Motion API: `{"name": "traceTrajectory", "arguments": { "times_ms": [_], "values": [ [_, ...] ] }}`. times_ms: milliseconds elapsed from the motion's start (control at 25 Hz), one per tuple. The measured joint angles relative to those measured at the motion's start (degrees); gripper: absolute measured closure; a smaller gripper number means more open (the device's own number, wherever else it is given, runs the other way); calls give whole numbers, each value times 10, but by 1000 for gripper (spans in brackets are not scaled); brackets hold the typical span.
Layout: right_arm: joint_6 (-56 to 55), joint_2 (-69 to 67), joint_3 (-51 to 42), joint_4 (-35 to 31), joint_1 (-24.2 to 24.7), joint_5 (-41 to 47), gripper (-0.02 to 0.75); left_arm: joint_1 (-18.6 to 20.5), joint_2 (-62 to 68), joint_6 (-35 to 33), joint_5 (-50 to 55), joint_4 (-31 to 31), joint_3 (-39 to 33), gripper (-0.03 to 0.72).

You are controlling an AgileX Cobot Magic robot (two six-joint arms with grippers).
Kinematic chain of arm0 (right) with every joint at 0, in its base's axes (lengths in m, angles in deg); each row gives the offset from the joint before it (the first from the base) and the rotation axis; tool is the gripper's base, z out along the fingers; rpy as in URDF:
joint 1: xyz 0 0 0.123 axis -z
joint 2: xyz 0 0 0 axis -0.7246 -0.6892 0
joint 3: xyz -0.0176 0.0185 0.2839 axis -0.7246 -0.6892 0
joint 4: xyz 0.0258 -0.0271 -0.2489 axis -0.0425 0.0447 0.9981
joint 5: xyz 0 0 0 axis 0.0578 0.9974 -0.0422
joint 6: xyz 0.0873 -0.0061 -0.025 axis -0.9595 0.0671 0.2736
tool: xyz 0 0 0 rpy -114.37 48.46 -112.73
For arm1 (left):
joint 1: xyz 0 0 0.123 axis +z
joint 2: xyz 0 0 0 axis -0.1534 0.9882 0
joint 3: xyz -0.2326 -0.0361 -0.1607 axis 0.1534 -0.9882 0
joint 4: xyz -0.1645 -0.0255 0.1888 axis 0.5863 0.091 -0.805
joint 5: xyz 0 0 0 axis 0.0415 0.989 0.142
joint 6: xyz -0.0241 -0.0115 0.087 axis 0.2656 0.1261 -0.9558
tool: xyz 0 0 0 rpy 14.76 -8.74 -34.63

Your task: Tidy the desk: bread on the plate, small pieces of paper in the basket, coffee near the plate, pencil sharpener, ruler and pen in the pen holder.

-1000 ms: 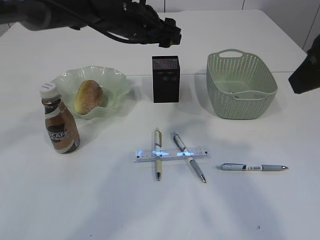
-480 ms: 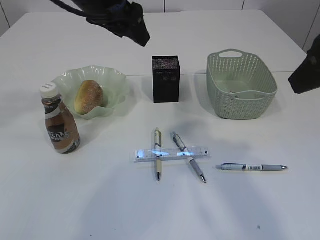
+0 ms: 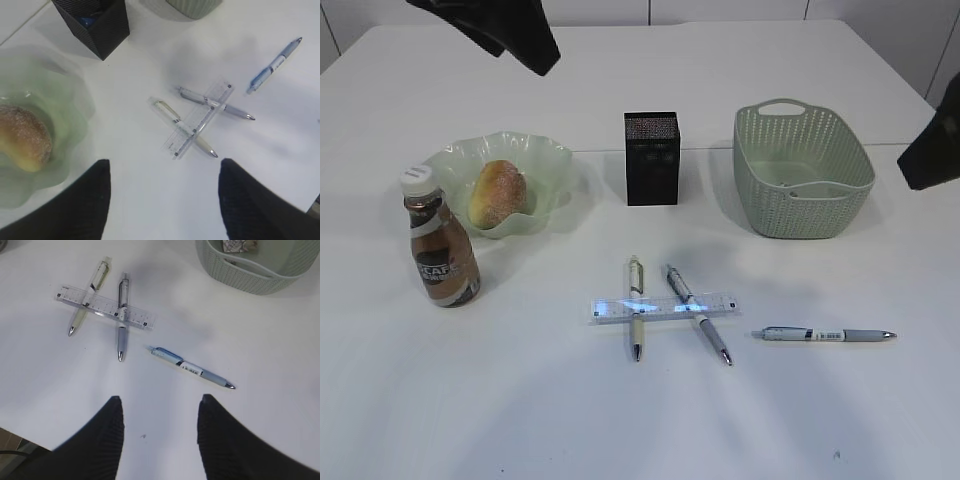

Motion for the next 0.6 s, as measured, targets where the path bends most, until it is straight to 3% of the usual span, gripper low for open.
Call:
{"name": "traceTrajectory", "arguments": {
  "times_ms": [400, 600],
  "values": [
    [54, 0, 0, 0, 0, 30, 350, 0, -101, 33, 5, -8, -22, 214],
    [96, -1, 0, 0, 0, 30, 350, 0, -185, 45, 6, -27, -91, 214]
  ]
}}
